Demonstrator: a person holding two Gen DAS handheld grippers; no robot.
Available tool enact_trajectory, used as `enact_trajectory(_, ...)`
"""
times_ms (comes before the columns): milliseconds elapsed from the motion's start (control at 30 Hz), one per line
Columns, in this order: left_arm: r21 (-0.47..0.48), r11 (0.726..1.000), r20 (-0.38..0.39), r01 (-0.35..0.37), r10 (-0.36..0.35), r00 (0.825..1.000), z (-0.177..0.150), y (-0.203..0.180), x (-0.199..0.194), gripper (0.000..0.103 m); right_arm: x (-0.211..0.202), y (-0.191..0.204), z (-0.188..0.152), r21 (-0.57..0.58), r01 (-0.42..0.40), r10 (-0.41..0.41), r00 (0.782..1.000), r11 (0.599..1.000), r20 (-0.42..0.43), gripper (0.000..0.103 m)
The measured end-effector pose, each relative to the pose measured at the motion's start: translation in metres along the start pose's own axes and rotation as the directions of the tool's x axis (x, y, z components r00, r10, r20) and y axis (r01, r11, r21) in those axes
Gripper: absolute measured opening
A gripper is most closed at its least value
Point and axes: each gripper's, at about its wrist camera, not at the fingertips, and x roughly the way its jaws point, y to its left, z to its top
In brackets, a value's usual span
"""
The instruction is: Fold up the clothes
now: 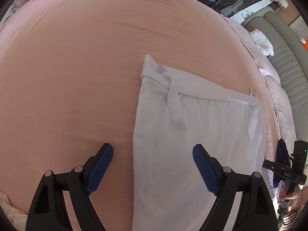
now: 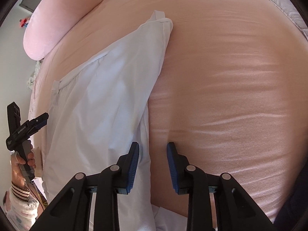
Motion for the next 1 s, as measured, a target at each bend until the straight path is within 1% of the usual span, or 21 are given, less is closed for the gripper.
enact_trajectory(33,0.022,1.0,-0.002,-0.007,0.007,1.0,0.001,-0.004,0.002,0.077,0.002,0.006,0.002,-0.026,0.023,-0.023,1.0,0.999,-0.003,0.029)
enact_trajectory(67,0.046,0.999,0.002,0.002,-0.002,1.0,0.001,-0.009,0.004,0.073,0.004,0.012,0.003,-0.052,0.046,-0.047,0.999,0.998,-0.007,0.029)
enact_trajectory(100,0.066,0.998,0.005,0.009,-0.009,1.0,0.001,-0.014,0.006,0.07,0.006,0.019,0.005,-0.079,0.074,-0.075,0.997,0.994,-0.007,0.029)
enact_trajectory(167,0.082,0.997,-0.003,-0.01,0.01,1.0,0.003,-0.021,0.012,0.069,0.01,0.032,0.007,-0.141,0.131,-0.134,0.991,0.981,-0.012,0.029)
enact_trajectory(200,0.097,0.995,-0.003,-0.014,0.014,1.0,0.003,-0.026,0.013,0.066,0.012,0.038,0.007,-0.167,0.159,-0.163,0.987,0.973,-0.013,0.029)
enact_trajectory(233,0.113,0.993,-0.003,-0.018,0.018,1.0,0.004,-0.03,0.015,0.059,0.014,0.042,0.007,-0.187,0.177,-0.182,0.983,0.966,-0.012,0.029)
enact_trajectory(267,0.128,0.992,-0.002,-0.022,0.022,1.0,0.004,-0.035,0.017,0.045,0.016,0.047,0.006,-0.206,0.195,-0.201,0.98,0.959,-0.01,0.028)
enact_trajectory(333,0.172,0.984,0.006,-0.047,0.046,0.999,0.003,-0.043,0.018,0.035,0.019,0.056,0.006,-0.244,0.23,-0.239,0.971,0.942,-0.006,0.023)
enact_trajectory(367,0.206,0.977,0.011,-0.051,0.05,0.999,0.0,-0.048,0.018,0.023,0.02,0.061,0.005,-0.263,0.247,-0.257,0.966,0.933,-0.004,0.017)
enact_trajectory(400,0.236,0.97,0.018,-0.054,0.052,0.999,-0.003,-0.052,0.018,0.015,0.022,0.065,0.005,-0.282,0.264,-0.276,0.961,0.922,-0.001,0.007)
enact_trajectory(467,0.275,0.957,0.034,-0.089,0.082,0.996,-0.006,-0.057,0.018,0.013,0.025,0.075,0.004,-0.319,0.297,-0.312,0.95,0.9,0.006,0.005)
enact_trajectory(500,0.294,0.949,0.044,-0.115,0.106,0.993,-0.008,-0.061,0.018,0.01,0.026,0.078,0.004,-0.32,0.315,-0.332,0.943,0.893,0.004,0.005)
enact_trajectory(567,0.307,0.937,0.059,-0.17,0.159,0.985,-0.009,-0.069,0.022,0.01,0.028,0.083,0.004,-0.327,0.353,-0.375,0.927,0.877,-0.005,0.003)
enact_trajectory(633,0.299,0.932,0.061,-0.204,0.195,0.979,-0.007,-0.07,0.022,0.01,0.029,0.088,0.005,-0.35,0.414,-0.444,0.896,0.84,-0.006,0.001)
enact_trajectory(767,0.287,0.923,0.055,-0.256,0.251,0.966,-0.003,-0.072,0.025,0.01,0.029,0.086,0.003,-0.397,0.545,-0.582,0.813,0.738,0.034,0.001)
enact_trajectory(800,0.285,0.925,0.05,-0.249,0.246,0.968,-0.004,-0.07,0.025,0.01,0.027,0.081,0.001,-0.39,0.547,-0.584,0.811,0.741,0.028,0.001)
enact_trajectory(1000,0.21,0.961,0.05,-0.182,0.175,0.983,-0.002,-0.074,0.017,0.01,0.016,0.069,0.003,-0.297,0.508,-0.533,0.846,0.808,-0.002,0.001)
